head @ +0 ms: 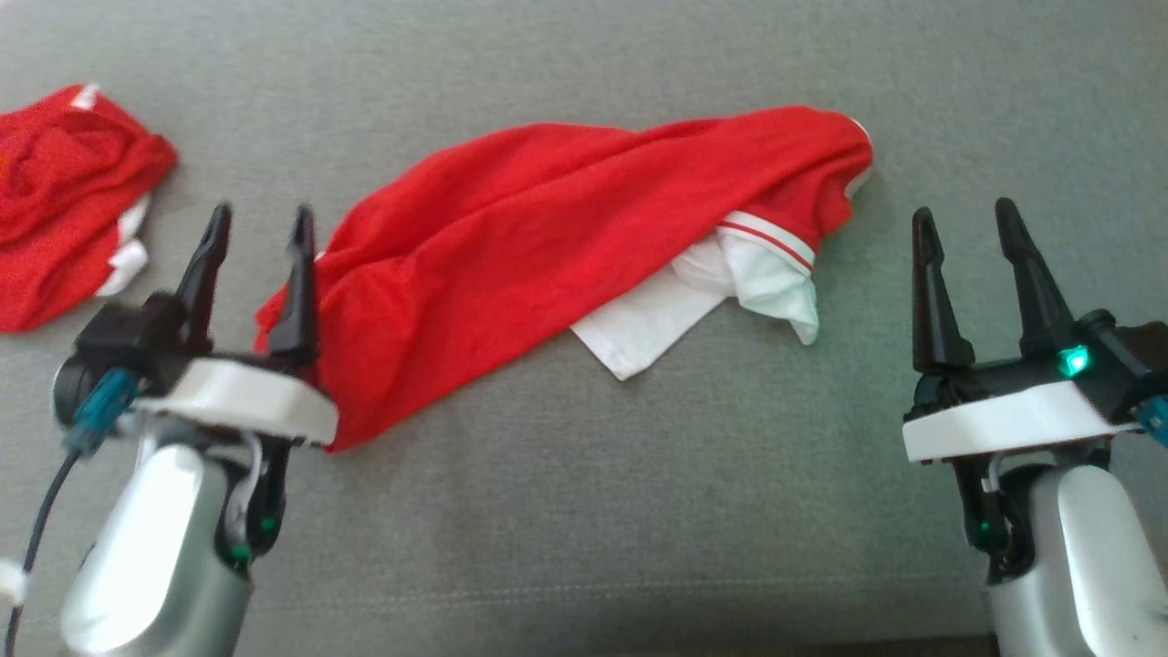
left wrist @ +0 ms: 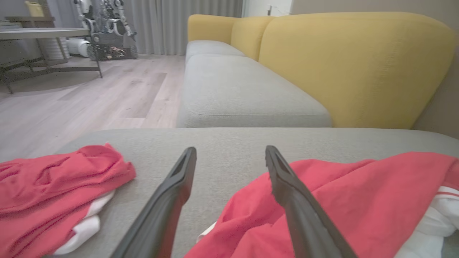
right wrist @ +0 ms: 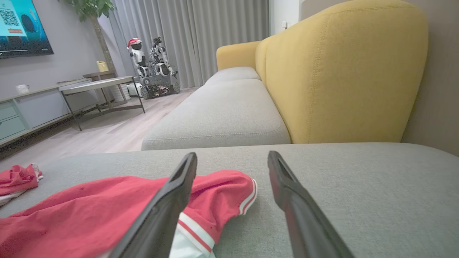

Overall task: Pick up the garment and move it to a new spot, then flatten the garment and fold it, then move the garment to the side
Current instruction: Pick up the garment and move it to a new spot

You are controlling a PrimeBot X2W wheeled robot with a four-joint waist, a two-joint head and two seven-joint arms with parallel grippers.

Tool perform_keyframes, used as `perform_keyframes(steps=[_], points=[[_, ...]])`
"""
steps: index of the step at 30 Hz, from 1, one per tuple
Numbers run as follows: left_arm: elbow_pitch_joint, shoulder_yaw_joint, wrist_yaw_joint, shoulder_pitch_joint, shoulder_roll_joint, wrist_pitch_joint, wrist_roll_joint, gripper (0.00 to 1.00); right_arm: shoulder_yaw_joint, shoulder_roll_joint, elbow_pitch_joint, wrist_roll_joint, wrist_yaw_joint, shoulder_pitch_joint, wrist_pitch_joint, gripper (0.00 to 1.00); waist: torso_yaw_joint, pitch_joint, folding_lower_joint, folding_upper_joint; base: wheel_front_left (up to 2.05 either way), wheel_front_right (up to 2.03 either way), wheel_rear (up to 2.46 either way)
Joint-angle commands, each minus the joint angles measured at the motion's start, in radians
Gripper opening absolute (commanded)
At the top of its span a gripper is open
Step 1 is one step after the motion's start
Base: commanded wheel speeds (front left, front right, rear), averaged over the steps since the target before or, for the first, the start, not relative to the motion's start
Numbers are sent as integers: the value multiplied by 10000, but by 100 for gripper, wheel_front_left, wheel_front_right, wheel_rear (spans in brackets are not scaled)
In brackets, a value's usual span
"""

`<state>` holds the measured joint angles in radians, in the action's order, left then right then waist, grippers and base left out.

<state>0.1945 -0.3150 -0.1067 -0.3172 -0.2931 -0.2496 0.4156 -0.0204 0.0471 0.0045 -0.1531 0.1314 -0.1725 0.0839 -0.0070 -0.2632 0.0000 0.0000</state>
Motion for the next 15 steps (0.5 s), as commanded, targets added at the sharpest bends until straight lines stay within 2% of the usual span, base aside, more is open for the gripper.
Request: perform_keyframes(steps=[1,7,15], points=[[-411,507,-81,-144,-341,-103,32,100,-176,31,-298,77,-7,-47,-57,100,218,213,0,0,0,0,0],[-933,945,-91,816,-287,-118,-164,100,-112,31,-93,222,-7,218,-199,100,364,653,0,0,0,0,0],[-1119,886,-24,1785,-225,-120,-503,100,-67,31,100,212,-7,719,-320,100,285,1260,0,0,0,0,0]])
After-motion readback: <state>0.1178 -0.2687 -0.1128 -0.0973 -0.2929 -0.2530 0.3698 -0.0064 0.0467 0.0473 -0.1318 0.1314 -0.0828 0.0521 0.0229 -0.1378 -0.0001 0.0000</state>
